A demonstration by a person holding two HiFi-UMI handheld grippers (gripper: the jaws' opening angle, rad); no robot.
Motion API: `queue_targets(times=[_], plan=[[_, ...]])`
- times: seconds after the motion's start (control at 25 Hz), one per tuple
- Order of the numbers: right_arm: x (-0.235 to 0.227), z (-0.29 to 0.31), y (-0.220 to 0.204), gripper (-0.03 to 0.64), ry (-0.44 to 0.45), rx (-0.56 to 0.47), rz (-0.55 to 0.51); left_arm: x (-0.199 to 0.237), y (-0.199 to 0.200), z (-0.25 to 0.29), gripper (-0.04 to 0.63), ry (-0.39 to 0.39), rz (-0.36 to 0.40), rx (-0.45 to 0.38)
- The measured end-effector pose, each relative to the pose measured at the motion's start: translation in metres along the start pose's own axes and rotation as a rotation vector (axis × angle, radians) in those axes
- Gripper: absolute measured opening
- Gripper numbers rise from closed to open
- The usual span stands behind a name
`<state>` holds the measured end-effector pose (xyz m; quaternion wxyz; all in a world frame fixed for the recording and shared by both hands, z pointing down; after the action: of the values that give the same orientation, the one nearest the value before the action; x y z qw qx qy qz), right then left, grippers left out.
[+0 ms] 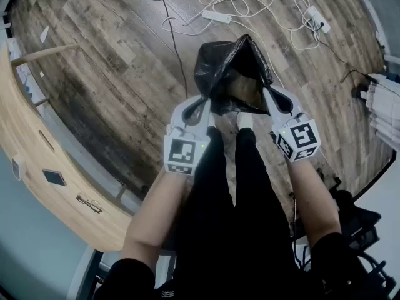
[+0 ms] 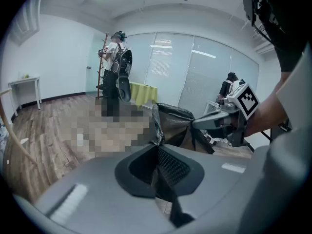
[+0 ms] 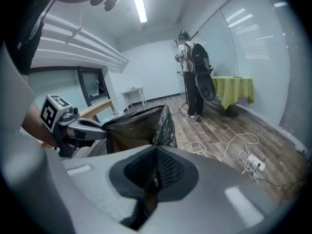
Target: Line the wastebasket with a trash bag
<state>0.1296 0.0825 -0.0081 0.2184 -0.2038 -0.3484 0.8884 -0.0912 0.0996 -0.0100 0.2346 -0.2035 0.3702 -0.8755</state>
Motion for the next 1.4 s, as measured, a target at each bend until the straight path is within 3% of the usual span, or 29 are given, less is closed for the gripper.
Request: queue_targets(times=[0.2,0.68,0.92,1.2,1.4], plan=[[-0.004,0.011,-0.004,0.002,0.018,0.004,-0.011,0.004,0.0,0.003,0.006,-0.009,0.048,-0.005],[0.009,0.036,0.01,0.002,0.014,-0.002,0.004,0.033,-0.015,0.02,0.006,-0.03,0.017,-0.006],[0.009,0.057,0.007,0.002,0.021,0.009,-0.017,0.045,-0.03,0.047,0.006,-0.028,0.041,0.025],[-0.007,0.097,-0.004,0.002,0.098,0.005,-0.025,0.062,-0.041,0.066,0.006,0.022,0.02,0.039],[-0.024,0.119,-0.007,0.002,0.148,0.012,-0.065,0.066,-0.07,0.09,0.006,0.05,-0.006,0.099]])
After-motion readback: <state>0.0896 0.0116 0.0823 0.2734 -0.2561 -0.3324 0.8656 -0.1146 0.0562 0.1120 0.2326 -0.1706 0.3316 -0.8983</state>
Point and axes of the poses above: the fingertips, and each gripper's own axes: z forward along the fingers, x to its left, y out of its top, the point moved 6 cm from there along -z, backward along the fingers, and after that the axes turned 8 degrees about x, right-handed, at the moved point
